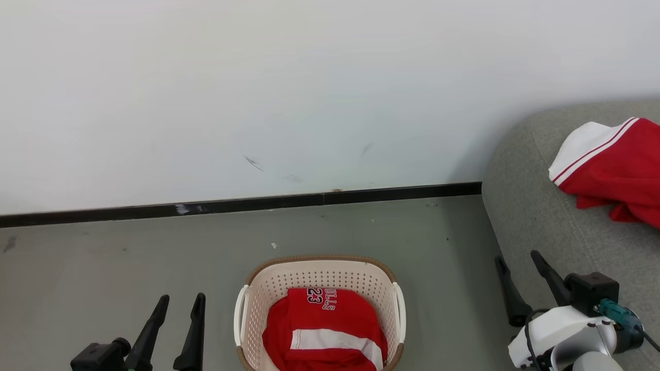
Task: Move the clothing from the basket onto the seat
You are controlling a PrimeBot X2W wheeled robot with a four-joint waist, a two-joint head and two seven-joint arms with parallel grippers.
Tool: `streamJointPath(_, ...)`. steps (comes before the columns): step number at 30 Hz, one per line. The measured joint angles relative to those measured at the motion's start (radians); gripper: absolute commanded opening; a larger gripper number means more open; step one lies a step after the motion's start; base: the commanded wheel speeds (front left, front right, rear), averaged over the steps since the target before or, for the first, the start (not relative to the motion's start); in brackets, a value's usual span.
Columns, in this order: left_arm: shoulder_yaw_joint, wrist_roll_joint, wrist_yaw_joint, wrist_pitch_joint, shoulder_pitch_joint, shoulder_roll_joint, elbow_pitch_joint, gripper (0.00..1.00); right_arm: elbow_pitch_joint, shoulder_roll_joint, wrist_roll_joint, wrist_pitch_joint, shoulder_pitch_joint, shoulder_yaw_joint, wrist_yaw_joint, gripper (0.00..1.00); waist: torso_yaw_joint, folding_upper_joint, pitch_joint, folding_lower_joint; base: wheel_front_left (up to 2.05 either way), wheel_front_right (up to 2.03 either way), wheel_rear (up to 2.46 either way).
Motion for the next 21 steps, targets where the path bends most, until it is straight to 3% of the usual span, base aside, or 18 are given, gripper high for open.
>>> streamJointPath(21,-0.003,0.014,-0.01,0.0,0.029,0.008,0.012,1.0,-0.091,0.002,0.02,0.0,0.086,0.014,0.0,1.0,-0.03,0.0,-0.026,0.0,0.0,0.0,0.0)
